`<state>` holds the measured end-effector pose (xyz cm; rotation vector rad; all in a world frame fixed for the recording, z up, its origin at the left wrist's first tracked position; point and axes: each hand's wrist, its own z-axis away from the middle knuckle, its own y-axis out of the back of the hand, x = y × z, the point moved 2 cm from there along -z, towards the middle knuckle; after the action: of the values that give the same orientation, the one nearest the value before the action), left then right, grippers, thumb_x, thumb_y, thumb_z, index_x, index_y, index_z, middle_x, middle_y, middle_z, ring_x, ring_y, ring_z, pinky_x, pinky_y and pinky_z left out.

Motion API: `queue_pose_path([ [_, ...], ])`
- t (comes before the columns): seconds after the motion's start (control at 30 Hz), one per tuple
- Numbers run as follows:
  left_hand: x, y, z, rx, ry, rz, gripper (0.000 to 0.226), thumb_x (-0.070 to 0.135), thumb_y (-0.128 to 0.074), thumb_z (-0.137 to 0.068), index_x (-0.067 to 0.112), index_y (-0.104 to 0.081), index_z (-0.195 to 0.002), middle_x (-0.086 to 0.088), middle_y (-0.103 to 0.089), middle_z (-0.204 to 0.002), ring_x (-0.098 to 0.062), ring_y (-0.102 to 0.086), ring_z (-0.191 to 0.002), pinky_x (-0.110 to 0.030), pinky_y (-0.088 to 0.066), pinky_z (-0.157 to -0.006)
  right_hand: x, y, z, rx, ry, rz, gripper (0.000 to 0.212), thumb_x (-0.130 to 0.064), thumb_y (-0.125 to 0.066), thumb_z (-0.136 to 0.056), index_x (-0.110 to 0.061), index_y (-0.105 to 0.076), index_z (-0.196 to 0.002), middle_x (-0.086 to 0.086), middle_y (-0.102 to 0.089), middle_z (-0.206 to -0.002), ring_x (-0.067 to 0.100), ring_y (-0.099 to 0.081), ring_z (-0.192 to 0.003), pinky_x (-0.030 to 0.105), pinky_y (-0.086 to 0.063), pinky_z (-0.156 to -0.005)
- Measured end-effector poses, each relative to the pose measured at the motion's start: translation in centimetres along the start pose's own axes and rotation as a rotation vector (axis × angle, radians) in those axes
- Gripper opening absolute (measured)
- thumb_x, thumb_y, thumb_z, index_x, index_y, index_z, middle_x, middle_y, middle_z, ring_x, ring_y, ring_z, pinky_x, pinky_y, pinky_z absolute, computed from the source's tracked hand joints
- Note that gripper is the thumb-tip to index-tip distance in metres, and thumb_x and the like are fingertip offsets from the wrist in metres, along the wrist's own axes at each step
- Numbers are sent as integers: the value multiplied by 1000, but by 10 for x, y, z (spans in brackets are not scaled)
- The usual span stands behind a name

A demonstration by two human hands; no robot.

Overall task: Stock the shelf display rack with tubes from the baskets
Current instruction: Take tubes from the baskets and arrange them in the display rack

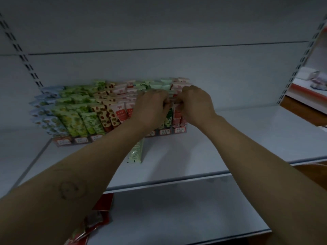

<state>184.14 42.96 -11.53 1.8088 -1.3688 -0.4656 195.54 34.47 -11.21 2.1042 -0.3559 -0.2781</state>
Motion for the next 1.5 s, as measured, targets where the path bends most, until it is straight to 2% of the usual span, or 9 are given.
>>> queue_pose_path([
  [0.1, 10, 9, -1, -43, 35, -39, 18, 33, -61, -89, 16, -66, -88, -7, -68, -94, -30, -60, -92, -41, -44, -83, -1, 4, 13, 18, -17, -65, 29, -10, -61, -80, -12, -70, -108, 13, -64, -105, 32, -55, -99, 30, -35, -70],
  [0.23, 12, 29, 28, -154, 36, -204, 46, 37, -61, -89, 26, -53, -133, -3, -55, -134, -26, -42, -126, -42, -26, -103, -9, 17, 44, 150, 49, -41, 50, -9, -74, -60, -9, -68, -109, 19, -63, -108, 38, -58, -94, 40, -43, -80],
  [0.33, 19, 51, 74, -47, -79, -230, 42, 30, -72, -79, 19, -64, -119, -8, -65, -118, -32, -54, -112, -45, -37, -92, -31, 41, 73, 195, 121, -51, 43, -22, -82, -63, -10, -68, -102, 15, -65, -100, 34, -61, -88, 37, -45, -76],
  [0.43, 14, 57, 120, -84, -162, -299, 35, 34, -77, -74, 17, -69, -104, -6, -68, -101, -31, -60, -96, -41, -44, -78, -61, 44, 106, -37, 149, -90, 30, -40, -66, -83, -19, -64, -104, 3, -65, -104, 28, -60, -95, 34, -46, -75],
  [0.6, -20, 62, 145, -377, 270, -287, 46, 52, -55, -90, 25, -54, -126, 2, -63, -118, -21, -59, -106, -34, -47, -85, -88, 8, 124, -296, 132, -35, 35, -26, -53, -93, -24, -54, -128, 6, -57, -119, 30, -55, -108, 37, -46, -83],
  [0.87, -10, 30, 130, -516, 445, -247, 48, 56, -50, -89, 17, -55, -116, -8, -62, -112, -28, -59, -102, -37, -45, -84, -113, -26, 80, -355, 226, 29, 48, -16, -50, -93, -32, -44, -138, 12, -51, -123, 35, -55, -106, 35, -38, -70],
  [1.0, -18, 27, 122, -558, 474, -175, 28, 34, -50, -94, 13, -56, -110, -11, -62, -107, -29, -60, -96, -37, -49, -75, -107, -34, 68, -402, 211, 5, 51, -15, -52, -93, -32, -42, -140, 10, -50, -128, 34, -55, -107, 37, -46, -77],
  [1.27, -32, 49, 110, -171, 284, -211, 21, 20, -45, -98, 8, -49, -115, -15, -57, -105, -34, -55, -95, -34, -34, -63, -91, -2, 25, 182, 222, -75, 36, -4, -77, -60, -4, -70, -96, 19, -62, -87, 38, -61, -76, 35, -48, -58],
  [1.5, -45, 60, 82, -123, 207, -186, 19, 27, -53, -96, 11, -61, -102, -12, -63, -95, -32, -60, -85, -35, -44, -62, -92, 6, -8, 94, 309, 60, 28, -22, -80, -67, -9, -67, -89, 14, -65, -88, 33, -59, -88, 38, -40, -77],
])
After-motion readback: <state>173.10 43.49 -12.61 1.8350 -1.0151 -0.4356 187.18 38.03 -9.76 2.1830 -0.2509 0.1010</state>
